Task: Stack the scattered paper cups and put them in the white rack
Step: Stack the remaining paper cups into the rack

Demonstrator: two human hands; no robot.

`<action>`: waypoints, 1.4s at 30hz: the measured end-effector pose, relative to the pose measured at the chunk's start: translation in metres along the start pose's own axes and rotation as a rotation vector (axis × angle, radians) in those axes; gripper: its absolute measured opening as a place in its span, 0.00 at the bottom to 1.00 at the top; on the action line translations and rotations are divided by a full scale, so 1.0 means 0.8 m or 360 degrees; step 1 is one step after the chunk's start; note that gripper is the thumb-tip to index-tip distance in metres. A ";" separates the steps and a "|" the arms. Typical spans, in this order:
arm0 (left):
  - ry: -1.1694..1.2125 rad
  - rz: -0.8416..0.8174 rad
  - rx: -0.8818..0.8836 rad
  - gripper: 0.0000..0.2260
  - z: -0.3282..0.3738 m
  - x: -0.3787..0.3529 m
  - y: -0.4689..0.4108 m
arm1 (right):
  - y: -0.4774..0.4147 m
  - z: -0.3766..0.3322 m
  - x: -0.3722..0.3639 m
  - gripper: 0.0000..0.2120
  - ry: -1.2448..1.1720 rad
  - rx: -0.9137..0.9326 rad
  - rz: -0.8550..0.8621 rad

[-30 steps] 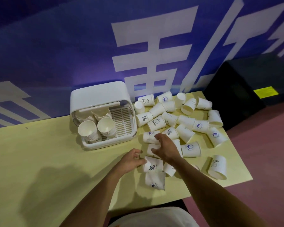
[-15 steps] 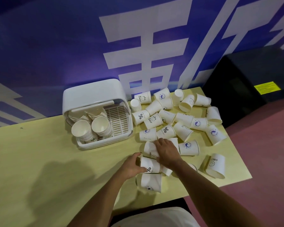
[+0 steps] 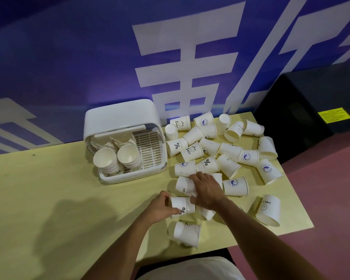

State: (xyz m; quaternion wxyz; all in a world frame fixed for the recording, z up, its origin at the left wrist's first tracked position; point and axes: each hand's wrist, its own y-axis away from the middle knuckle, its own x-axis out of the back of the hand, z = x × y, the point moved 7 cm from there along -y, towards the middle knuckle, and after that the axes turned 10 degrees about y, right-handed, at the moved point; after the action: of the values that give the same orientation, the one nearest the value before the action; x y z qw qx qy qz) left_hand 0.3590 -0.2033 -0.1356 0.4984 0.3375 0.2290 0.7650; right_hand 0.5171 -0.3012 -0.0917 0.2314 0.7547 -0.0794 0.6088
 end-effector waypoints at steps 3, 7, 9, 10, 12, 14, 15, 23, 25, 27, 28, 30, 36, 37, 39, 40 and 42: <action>0.0151 0.0040 0.0003 0.25 0.000 0.016 0.005 | 0.001 -0.001 0.011 0.36 -0.0132 0.0008 0.0039; 0.0364 0.0165 -0.0011 0.26 0.001 0.049 0.013 | -0.005 -0.007 0.031 0.38 -0.0328 -0.0021 0.0103; 0.0452 0.0236 -0.0031 0.24 0.001 0.065 0.017 | -0.011 -0.012 0.043 0.37 -0.0432 -0.0057 0.0154; 0.0470 0.0282 -0.0043 0.23 0.001 0.073 0.019 | -0.015 -0.015 0.050 0.36 -0.0484 -0.0083 0.0191; 0.0495 0.0372 -0.0060 0.23 0.000 0.087 0.024 | -0.024 -0.022 0.064 0.34 -0.0574 -0.0110 0.0271; 0.0543 0.0451 -0.0085 0.23 -0.001 0.099 0.030 | -0.036 -0.030 0.075 0.34 -0.0632 -0.0114 0.0344; 0.0565 0.0483 -0.0097 0.23 -0.002 0.104 0.033 | -0.043 -0.033 0.081 0.35 -0.0655 -0.0125 0.0364; 0.0749 0.0622 -0.0159 0.23 -0.017 0.135 0.048 | -0.098 -0.071 0.109 0.33 -0.0689 -0.0171 0.0385; 0.0766 0.0641 -0.0166 0.24 -0.020 0.142 0.052 | -0.109 -0.082 0.112 0.34 -0.0639 -0.0158 0.0373; 0.0764 0.0663 -0.0176 0.25 -0.024 0.150 0.055 | -0.120 -0.094 0.114 0.35 -0.0544 -0.0127 0.0366; 0.0764 0.0667 -0.0177 0.25 -0.026 0.153 0.056 | -0.125 -0.100 0.113 0.35 -0.0497 -0.0111 0.0355; 0.0763 0.0668 -0.0164 0.25 -0.031 0.159 0.059 | -0.133 -0.111 0.110 0.34 -0.0440 -0.0085 0.0318; 0.0709 0.0713 -0.0143 0.25 -0.045 0.181 0.067 | -0.153 -0.131 0.094 0.35 -0.0279 -0.0069 0.0241; 0.0706 0.0723 -0.0144 0.25 -0.048 0.184 0.067 | -0.156 -0.133 0.091 0.35 -0.0258 -0.0075 0.0222; 0.0695 0.0727 -0.0139 0.26 -0.053 0.189 0.067 | -0.162 -0.137 0.085 0.37 -0.0226 -0.0084 0.0190; 0.0690 0.0724 -0.0122 0.27 -0.057 0.189 0.067 | -0.165 -0.140 0.083 0.37 -0.0212 -0.0086 0.0184; 0.0709 0.0721 -0.0074 0.32 -0.064 0.191 0.067 | -0.170 -0.146 0.079 0.37 -0.0162 -0.0083 0.0191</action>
State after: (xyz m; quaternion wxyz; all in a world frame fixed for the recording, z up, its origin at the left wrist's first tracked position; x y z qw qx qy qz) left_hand 0.2468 -0.0854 -0.0891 0.2605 0.1924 0.2340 0.9167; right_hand 0.4847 -0.1190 -0.0477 0.2097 0.7723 -0.1520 0.5800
